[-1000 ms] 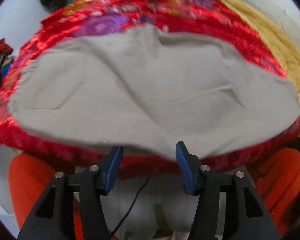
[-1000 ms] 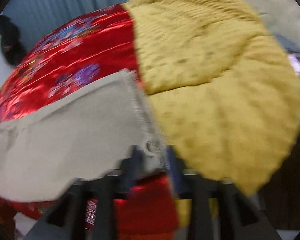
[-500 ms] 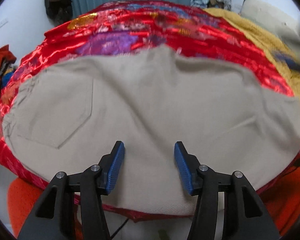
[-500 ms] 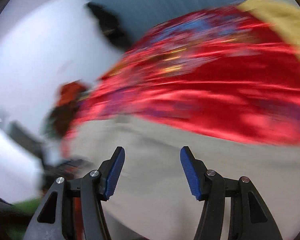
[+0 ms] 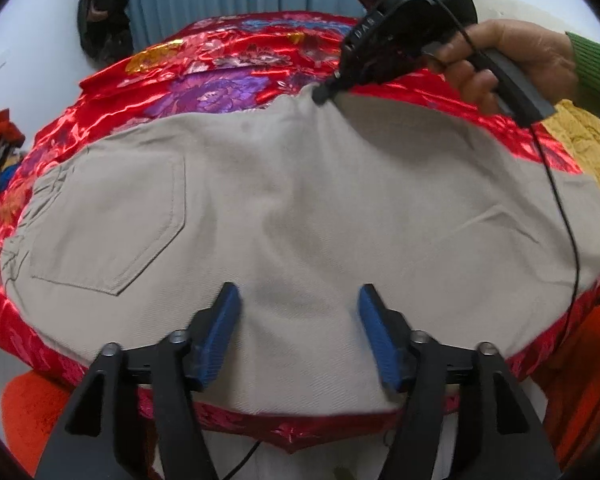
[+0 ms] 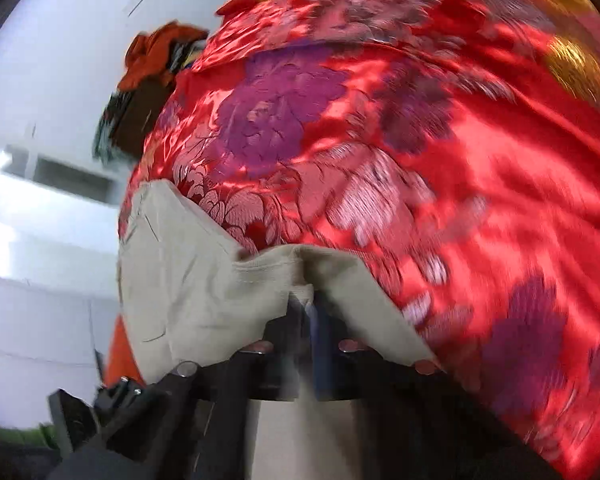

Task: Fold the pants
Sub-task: 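Smooth the folded khaki trousers flat with both open tools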

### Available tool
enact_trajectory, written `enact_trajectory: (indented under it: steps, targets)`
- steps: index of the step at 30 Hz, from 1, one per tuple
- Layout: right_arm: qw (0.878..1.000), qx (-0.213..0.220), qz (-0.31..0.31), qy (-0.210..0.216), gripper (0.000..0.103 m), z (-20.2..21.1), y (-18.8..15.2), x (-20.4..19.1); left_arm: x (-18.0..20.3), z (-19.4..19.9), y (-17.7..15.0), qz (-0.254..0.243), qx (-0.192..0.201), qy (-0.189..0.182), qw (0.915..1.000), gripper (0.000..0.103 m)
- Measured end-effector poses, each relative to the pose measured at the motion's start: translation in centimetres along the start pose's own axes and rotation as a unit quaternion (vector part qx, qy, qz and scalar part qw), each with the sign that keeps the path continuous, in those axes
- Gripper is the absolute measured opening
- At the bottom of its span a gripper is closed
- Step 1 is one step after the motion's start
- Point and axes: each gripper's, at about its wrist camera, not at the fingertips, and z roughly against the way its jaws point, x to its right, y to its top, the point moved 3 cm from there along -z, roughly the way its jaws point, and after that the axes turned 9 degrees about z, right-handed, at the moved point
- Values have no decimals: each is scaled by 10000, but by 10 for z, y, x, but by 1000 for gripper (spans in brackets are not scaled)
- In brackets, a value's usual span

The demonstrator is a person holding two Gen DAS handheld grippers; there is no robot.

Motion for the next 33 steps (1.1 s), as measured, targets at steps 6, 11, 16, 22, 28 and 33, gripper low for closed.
enact_trajectory:
  steps: [6, 11, 16, 22, 28, 33]
  targets:
    - [9929, 84, 533, -1061, 11, -2, 15, 3, 6, -16, -5, -347, -82, 316, 9989, 75]
    - [9824, 1154, -288, -1440, 45, 63, -21, 28, 5, -10, -6, -317, -54, 329, 9989, 75]
    - [9824, 1802, -478, -47, 55, 126, -123, 0, 7, -10, -6, -331, -53, 401, 9986, 77]
    - [9240, 1566, -2030, -2837, 49, 155, -325, 68, 6, -11, -4, -240, -101, 468, 9986, 78]
    - [8121, 2922, -3411, -3726, 39, 248, -434, 92, 16, 12, 2, -152, -82, 334, 9993, 78]
    - [8584, 2086, -3231, -3394, 60, 247, -445, 119, 75, 33, 11, -591, -114, -306, 9977, 78]
